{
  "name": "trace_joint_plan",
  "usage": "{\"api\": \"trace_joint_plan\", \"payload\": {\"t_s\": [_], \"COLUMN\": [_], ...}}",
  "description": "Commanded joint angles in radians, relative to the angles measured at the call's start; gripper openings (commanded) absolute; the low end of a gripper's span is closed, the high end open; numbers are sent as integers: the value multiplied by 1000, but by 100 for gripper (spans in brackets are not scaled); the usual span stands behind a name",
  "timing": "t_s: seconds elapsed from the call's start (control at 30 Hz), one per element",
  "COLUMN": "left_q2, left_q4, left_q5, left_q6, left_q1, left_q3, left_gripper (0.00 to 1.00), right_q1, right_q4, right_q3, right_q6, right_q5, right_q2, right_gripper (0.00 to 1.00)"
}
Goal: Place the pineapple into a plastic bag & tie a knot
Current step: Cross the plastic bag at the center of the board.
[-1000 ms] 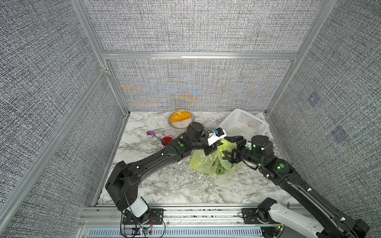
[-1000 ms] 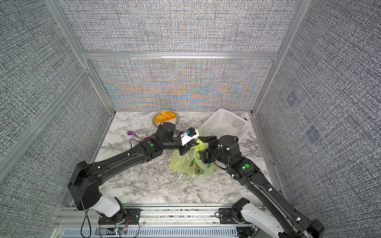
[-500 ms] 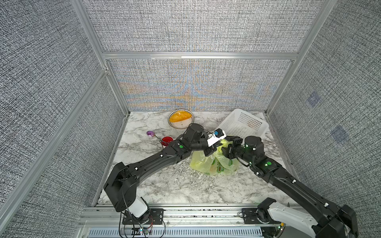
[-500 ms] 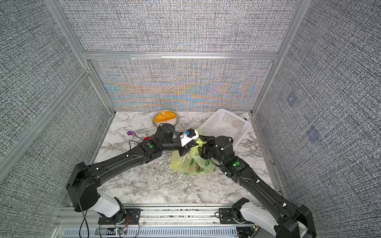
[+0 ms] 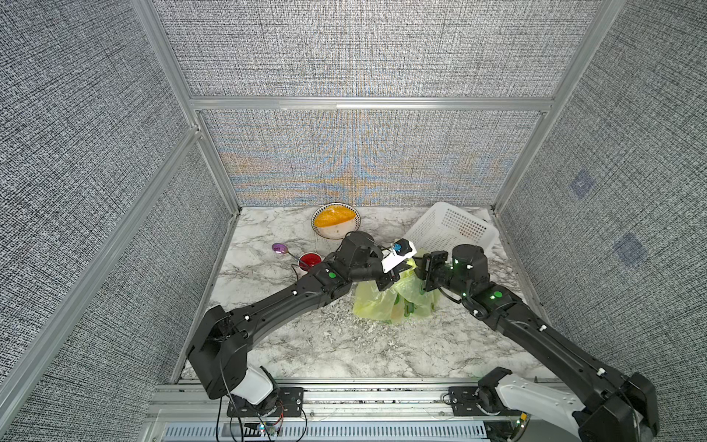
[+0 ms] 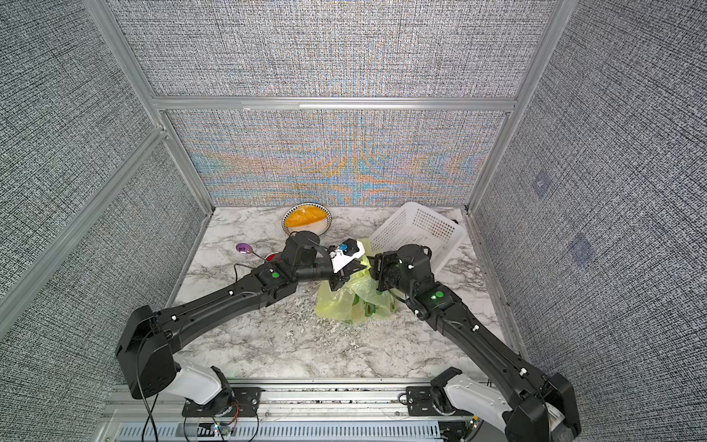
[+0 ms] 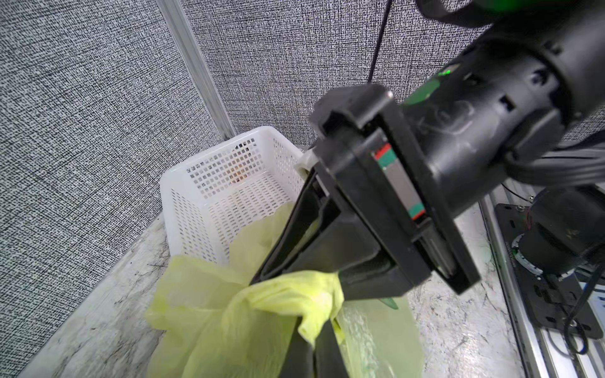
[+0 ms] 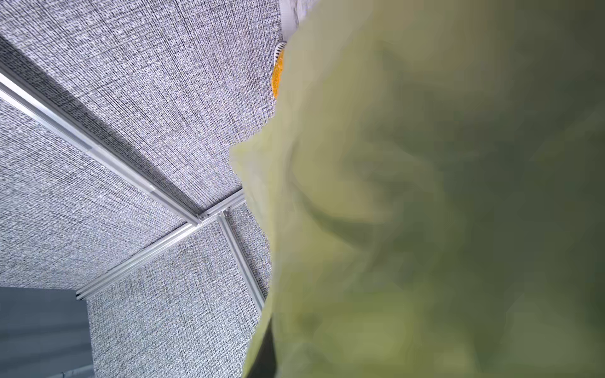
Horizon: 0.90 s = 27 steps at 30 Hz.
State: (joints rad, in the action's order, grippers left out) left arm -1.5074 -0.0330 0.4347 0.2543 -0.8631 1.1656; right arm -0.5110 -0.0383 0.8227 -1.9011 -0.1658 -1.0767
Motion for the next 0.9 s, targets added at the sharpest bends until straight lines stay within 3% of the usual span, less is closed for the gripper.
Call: {"api": "trace_joint_plan", "payload": {"t_s": [0.0,0.1,0.2,0.3,0.37,0.53,0.63,0.73,0.87], "left_q2": [20,47,94,153,177,40,-77,-164,-181], "left_q4": [33,36,53,95,104,325,393,480,521], "left_q5": [127,115,70,-42,-185,-393,-393,-328,-104], "left_q6": [-22,-34,-45,-61,-109,-192,-260,-283,-236], "left_q1": [-4,-3,-2,-2,6,76,124,154,157], "left_q3": [-4,3,36,71,75,174,216,264,234], "left_gripper": [7,21,40,51,66,64,64,63,61], "right_q1": [7,10,16,26,38,58,70,79,87], "right_q4": [81,82,62,31,8,-27,-44,-57,-67], "right_q3": [-10,-14,-55,-53,-44,-29,-29,18,72], "right_q6": [30,43,65,114,160,284,354,419,528], "right_q5": [14,-5,-19,-37,-54,-103,-136,-158,-188], "right_q2": [-14,-13,-6,-5,-8,-12,-15,-19,-46], "right_gripper": [0,0,0,0,0,0,0,0,0]}}
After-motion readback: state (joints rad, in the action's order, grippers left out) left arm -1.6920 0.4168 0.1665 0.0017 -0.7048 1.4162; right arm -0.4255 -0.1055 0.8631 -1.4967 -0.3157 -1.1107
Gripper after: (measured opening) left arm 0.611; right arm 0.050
